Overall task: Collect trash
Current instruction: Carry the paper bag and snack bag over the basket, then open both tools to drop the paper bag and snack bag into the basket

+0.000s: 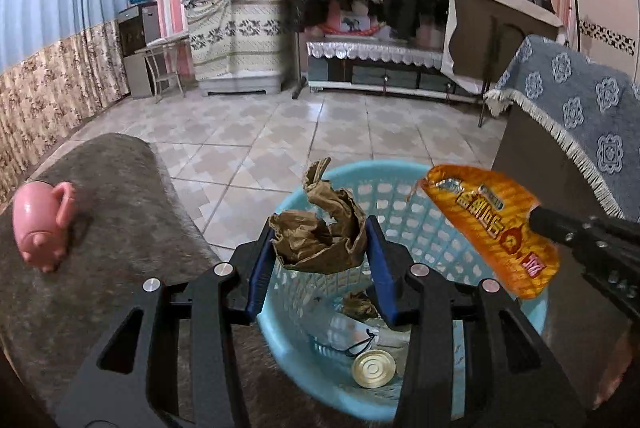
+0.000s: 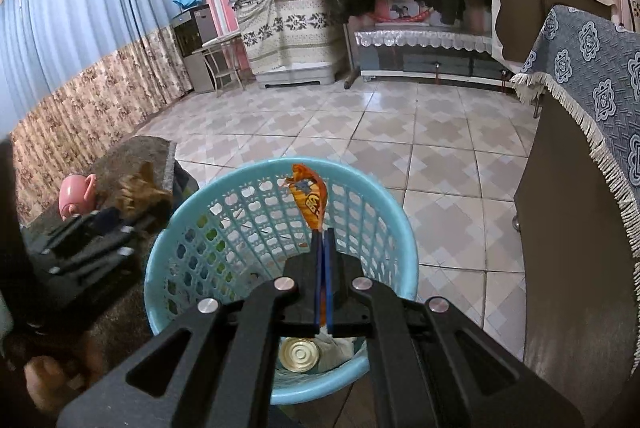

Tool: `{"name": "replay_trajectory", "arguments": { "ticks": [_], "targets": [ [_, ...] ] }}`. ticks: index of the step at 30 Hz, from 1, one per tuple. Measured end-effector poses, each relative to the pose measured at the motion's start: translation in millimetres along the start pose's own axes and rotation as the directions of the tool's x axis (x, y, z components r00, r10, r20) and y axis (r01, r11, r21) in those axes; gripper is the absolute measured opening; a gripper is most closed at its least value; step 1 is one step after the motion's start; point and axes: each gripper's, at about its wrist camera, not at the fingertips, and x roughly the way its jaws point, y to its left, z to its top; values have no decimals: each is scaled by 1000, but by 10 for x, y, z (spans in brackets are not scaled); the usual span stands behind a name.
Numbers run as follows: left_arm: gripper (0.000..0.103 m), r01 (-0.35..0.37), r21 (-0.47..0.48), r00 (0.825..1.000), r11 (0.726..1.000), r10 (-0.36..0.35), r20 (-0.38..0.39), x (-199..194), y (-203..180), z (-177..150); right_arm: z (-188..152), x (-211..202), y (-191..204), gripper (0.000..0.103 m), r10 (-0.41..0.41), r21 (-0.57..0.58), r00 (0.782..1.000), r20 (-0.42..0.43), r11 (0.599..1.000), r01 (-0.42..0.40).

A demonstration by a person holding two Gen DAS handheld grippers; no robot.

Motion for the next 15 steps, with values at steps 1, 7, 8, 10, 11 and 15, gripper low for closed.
{"name": "replay_trajectory", "arguments": {
  "ticks": [1, 7, 8, 10, 11, 15],
  "targets": [
    [44, 3, -1, 1000, 1000, -3, -6, 27, -7, 0, 6, -4, -2, 1, -2, 1, 1000, 1, 1000, 2],
    [77, -32, -12, 999, 999, 32, 40, -45, 68, 49, 4, 4, -7, 1, 8, 8, 1000, -4, 1000, -8],
    [78, -41, -11, 998, 999, 41, 46, -63, 89, 55, 11, 14, -20, 1, 10, 6, 1000, -4, 1000, -10],
    [83, -68, -18, 996, 998, 69, 57, -103, 154, 73, 4, 14, 16, 1, 15, -3, 1000, -1, 1000, -15],
    [88, -86, -29, 994, 996, 87, 67, -133, 206, 79, -4, 18, 35, 2, 17, -9, 1000, -1, 1000, -17],
    [95, -159, -59, 981, 985, 165, 99, -241, 369, 105, -23, 52, 116, 2, 27, -33, 1000, -7, 999, -27]
  ]
}}
